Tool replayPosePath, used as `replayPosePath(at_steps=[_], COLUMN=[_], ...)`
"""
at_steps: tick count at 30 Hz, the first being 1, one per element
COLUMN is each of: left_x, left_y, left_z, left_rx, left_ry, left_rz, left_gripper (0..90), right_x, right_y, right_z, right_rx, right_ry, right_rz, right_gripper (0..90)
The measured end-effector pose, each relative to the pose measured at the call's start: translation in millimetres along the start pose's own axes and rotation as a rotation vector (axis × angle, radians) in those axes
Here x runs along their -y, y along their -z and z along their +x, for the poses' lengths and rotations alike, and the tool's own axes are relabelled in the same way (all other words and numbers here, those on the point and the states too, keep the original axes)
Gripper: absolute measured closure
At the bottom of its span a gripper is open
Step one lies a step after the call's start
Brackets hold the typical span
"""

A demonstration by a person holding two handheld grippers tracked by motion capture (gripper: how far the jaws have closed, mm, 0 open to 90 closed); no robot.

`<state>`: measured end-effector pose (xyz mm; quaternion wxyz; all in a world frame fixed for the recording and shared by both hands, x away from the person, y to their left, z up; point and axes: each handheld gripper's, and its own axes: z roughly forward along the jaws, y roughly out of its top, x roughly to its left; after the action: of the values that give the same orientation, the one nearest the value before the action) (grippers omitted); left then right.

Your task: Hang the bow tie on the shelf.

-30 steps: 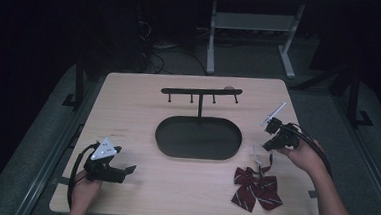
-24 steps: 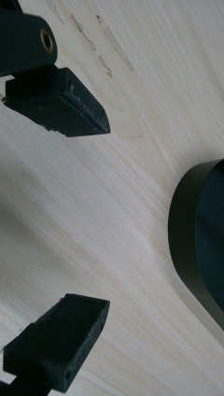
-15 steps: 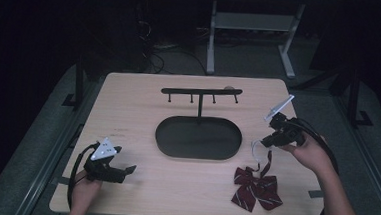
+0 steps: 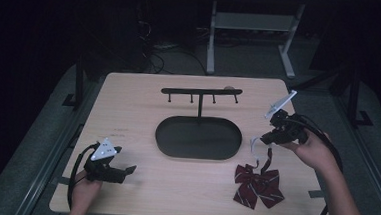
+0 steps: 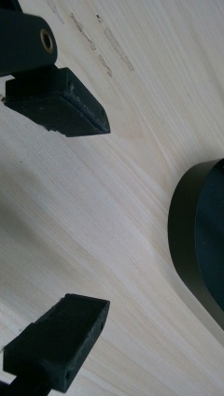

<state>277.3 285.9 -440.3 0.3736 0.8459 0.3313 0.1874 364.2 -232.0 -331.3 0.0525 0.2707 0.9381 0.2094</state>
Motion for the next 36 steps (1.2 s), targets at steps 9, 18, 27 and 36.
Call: replayPosePath(at_steps=[9,18,27,36], left_x=[-0.1,-0.1,-0.1,-0.3], left_y=[0.2,-0.2,0.0,-0.2], left_z=[0.2,-0.3,0.0,0.0], left_rx=[-0.001,0.000,0.000,0.001], left_ry=[-0.003,0.004,0.002,0.002], left_rz=[0.002,-0.006,-0.005,-0.007], left_gripper=[13.2,13.2,13.2,13.2], right_x=[-13.4,-25.3,-38.3,-49.0], right_y=[16.0,26.9,37.5,44.2], right_z=[9.2,13.4,17.3,20.7], right_rx=[0.025,0.040,0.057,0.068], right_ry=[0.039,0.064,0.088,0.100], right_rz=[-0.016,-0.031,-0.042,-0.047], right_gripper=[85.9,85.8,85.8,85.8])
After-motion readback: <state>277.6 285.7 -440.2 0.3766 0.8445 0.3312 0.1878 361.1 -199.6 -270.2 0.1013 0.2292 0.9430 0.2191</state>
